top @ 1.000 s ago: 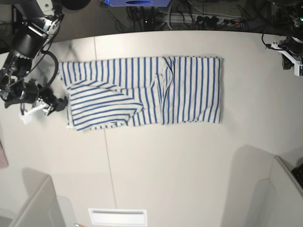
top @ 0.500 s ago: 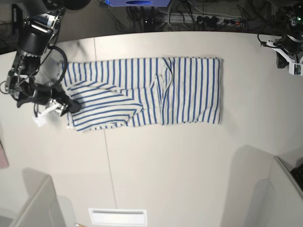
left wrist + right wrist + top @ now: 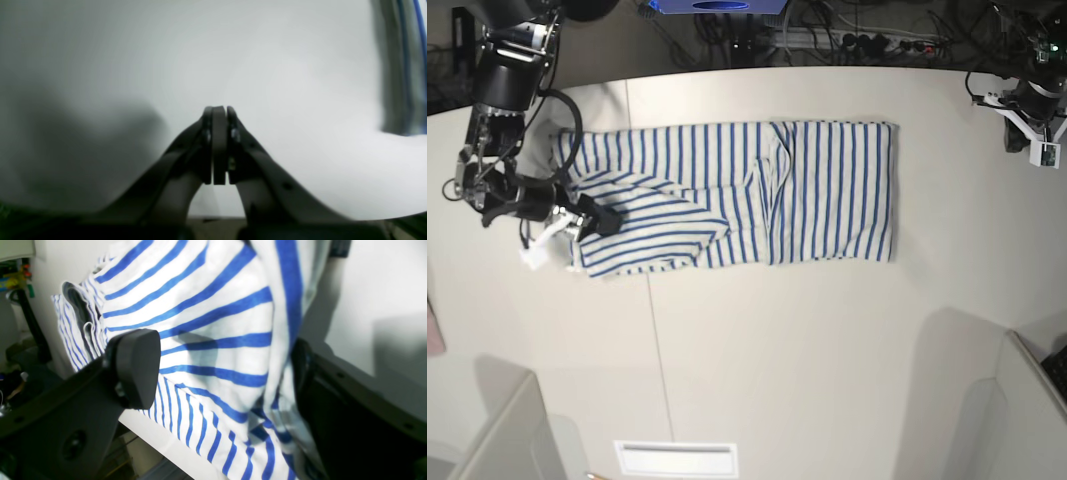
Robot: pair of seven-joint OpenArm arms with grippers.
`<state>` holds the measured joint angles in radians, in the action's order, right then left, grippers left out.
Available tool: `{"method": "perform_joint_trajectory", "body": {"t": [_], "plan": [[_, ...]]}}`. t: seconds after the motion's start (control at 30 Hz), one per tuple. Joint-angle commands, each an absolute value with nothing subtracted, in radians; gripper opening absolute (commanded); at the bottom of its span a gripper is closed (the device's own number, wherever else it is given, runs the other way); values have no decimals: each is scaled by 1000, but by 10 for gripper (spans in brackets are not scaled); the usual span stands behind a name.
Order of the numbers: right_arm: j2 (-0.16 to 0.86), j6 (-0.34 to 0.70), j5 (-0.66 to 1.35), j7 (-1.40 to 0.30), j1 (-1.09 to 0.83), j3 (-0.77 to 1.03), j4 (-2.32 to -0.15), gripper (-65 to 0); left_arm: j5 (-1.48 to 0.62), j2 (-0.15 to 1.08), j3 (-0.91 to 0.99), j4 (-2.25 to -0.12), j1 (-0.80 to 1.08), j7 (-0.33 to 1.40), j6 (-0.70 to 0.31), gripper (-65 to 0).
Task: Fold the T-shirt properly
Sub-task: 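Grasp the other strip end with the right gripper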
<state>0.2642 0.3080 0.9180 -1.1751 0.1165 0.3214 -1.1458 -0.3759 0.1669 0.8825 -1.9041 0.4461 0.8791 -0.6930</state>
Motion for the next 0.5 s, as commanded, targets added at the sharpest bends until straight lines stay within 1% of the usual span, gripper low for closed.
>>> {"method": "perform_joint_trajectory", "body": {"t": [0.0,0.07,0.2,0.43,0.47], "plan": [[251,291,791,-1264,82,268,-1129,-162,-389,180,878,-1919,447,862,-698,-650],[251,291,791,-1262,81,228,-1129,-162,-389,180,858,-1919,447,862,-698,-650],[252,291,791,-1219,79,211,-1119,-162,-387,180,826,-1917,427,860,-698,-650],[260,291,789,-1213,79,219,-1119,-165,-257,179,822,-1805,374,860,-698,-650],[260,291,789,-1211,81,219,-1119,-176,-248,180,822,-1785,371,858,-698,-650]]}}
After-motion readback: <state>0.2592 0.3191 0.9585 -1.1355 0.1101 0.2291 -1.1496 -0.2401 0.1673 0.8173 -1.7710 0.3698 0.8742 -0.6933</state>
